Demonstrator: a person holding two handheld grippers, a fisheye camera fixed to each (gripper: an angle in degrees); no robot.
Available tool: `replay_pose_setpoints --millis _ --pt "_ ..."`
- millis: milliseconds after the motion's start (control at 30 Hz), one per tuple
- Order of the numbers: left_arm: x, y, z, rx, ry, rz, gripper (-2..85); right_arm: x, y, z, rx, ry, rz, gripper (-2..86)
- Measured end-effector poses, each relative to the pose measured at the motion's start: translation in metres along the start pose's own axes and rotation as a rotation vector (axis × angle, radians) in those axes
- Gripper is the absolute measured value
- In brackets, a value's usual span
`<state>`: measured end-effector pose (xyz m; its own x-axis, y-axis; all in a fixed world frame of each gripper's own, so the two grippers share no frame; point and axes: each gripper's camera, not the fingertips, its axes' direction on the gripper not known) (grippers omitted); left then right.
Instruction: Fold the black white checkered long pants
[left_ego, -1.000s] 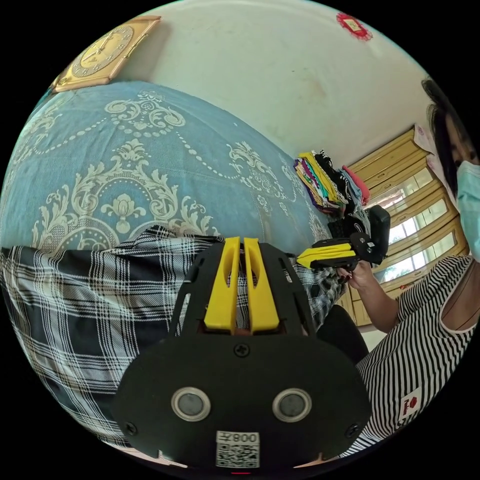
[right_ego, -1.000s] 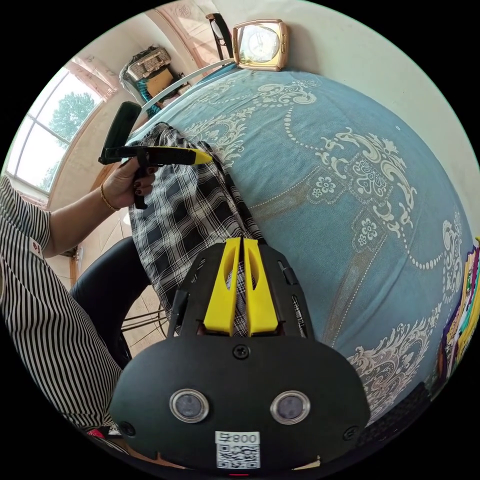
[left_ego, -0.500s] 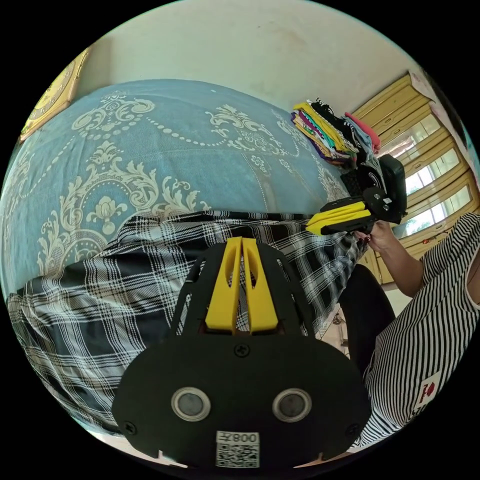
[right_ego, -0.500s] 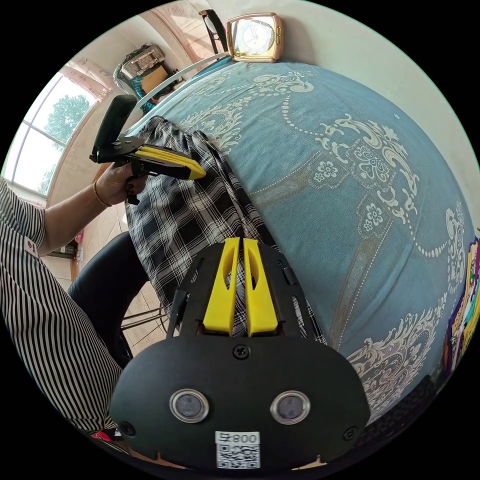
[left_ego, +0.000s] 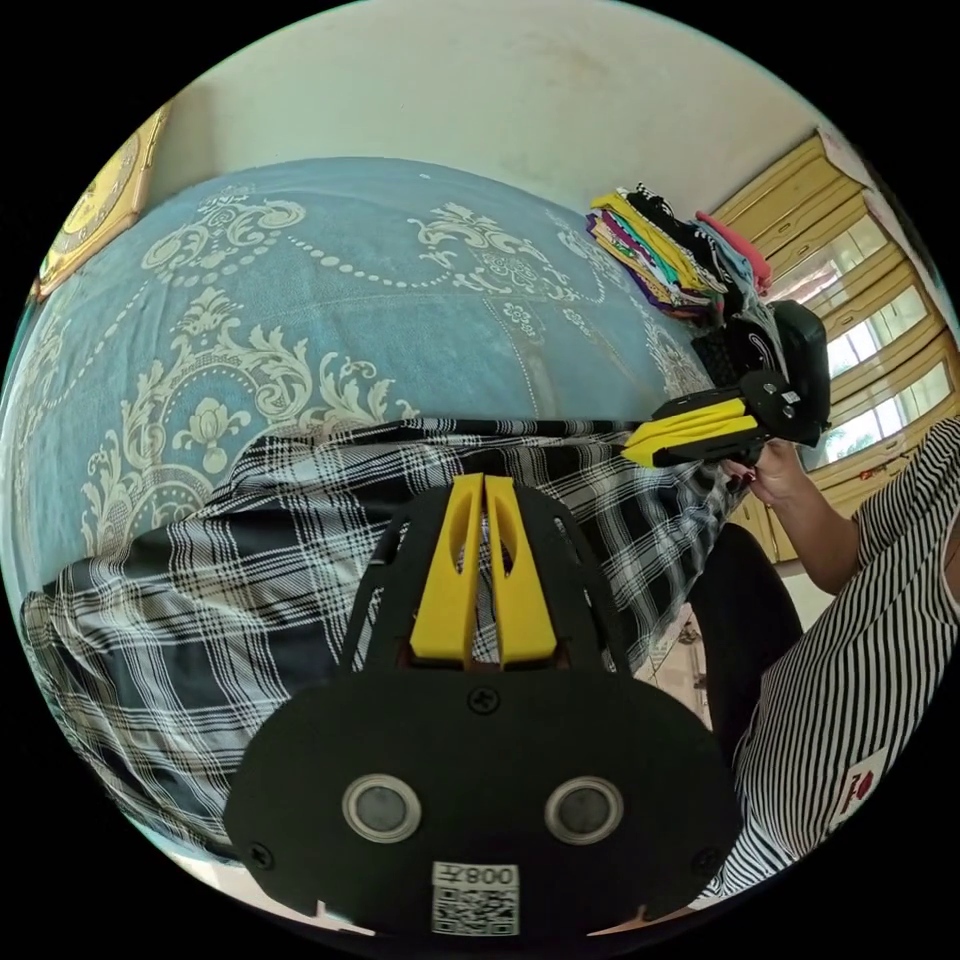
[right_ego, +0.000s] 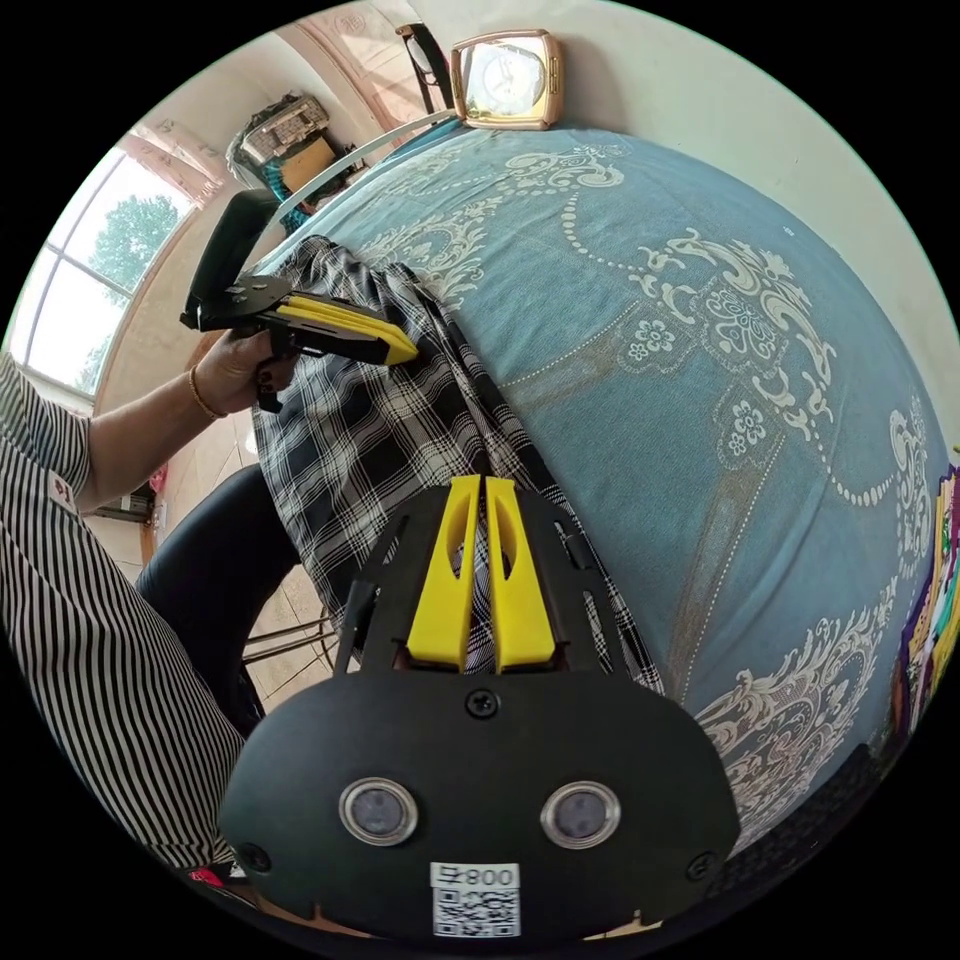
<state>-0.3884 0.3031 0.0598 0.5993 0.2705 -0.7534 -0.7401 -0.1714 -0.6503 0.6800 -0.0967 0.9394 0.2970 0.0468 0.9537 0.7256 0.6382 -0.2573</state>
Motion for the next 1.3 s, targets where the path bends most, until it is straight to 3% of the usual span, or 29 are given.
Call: replay_pose_setpoints --millis 233,467,700,900,1100,1300 --pt "0.009 -0.006 -0.015 0.141 0.033 -0.010 0.2 -0.020 0.003 -0.053 0.094 0.002 0.023 0.5" --pt "0.010 -0.029 0.023 0.045 0.004 -0.022 0.6 -0.016 -0.008 -0.052 0.013 0.000 0.092 1.8" --pt "0.016 -0.023 0.015 0.111 0.020 -0.057 1.6 -0.028 0.000 -0.091 0.076 0.031 0.184 5.7" --pt "0.008 -0.015 0.029 0.059 0.016 -0.178 0.9 -0.041 0.039 -0.134 0.114 0.028 0.317 4.7" --pt "0.028 -0.009 0.035 0.056 -0.011 -0.203 0.4 -0.053 0.063 -0.142 0.065 0.082 0.423 1.2" --pt "0.060 -0.022 0.050 0.090 0.071 -0.172 1.2 -0.061 0.066 -0.182 0.151 0.082 0.465 0.7"
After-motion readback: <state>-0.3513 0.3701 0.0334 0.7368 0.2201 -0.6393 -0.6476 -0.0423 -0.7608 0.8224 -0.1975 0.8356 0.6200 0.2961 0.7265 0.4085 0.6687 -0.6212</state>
